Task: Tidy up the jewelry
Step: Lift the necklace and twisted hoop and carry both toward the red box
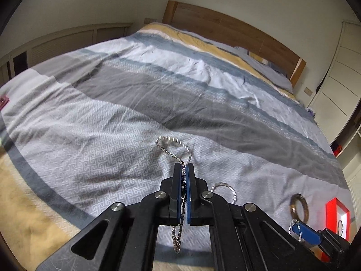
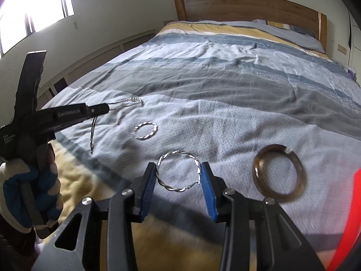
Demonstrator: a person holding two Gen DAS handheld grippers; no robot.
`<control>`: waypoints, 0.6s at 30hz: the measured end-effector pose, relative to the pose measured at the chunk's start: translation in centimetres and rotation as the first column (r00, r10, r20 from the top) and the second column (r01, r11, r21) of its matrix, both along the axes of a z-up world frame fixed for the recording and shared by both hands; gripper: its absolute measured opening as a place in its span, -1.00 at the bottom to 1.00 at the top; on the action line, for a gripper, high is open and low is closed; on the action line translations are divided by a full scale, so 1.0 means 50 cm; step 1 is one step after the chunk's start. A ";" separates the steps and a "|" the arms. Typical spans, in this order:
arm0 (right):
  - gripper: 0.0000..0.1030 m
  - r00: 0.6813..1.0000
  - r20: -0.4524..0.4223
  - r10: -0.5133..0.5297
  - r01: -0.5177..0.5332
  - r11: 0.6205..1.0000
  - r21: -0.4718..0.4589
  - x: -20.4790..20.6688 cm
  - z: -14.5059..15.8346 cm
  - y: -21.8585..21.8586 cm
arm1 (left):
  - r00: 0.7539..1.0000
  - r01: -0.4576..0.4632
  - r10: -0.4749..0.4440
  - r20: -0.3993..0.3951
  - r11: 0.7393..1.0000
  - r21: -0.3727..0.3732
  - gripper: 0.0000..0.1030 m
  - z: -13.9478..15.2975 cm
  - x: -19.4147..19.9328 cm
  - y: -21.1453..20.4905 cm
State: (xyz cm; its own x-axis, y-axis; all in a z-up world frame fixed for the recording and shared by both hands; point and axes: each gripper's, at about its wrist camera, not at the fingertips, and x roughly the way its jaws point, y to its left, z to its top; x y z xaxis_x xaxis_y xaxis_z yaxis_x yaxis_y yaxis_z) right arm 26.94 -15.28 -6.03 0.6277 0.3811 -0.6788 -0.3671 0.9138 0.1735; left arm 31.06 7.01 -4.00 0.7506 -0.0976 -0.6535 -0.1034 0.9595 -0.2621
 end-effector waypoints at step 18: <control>-0.28 0.992 0.104 -0.065 0.059 0.996 0.061 -0.319 0.215 -0.108 | 0.985 0.143 -0.148 0.087 0.988 0.067 -0.96 0.253 -0.323 -0.107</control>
State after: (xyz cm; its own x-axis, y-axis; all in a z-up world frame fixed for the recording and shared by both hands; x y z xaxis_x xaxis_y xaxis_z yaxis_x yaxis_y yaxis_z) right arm 10.98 -20.68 4.71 0.7184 0.3755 -0.5856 -0.3292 0.9251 0.1895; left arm 14.90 1.63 8.63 0.7884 -0.1729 -0.5903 0.0604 0.9768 -0.2054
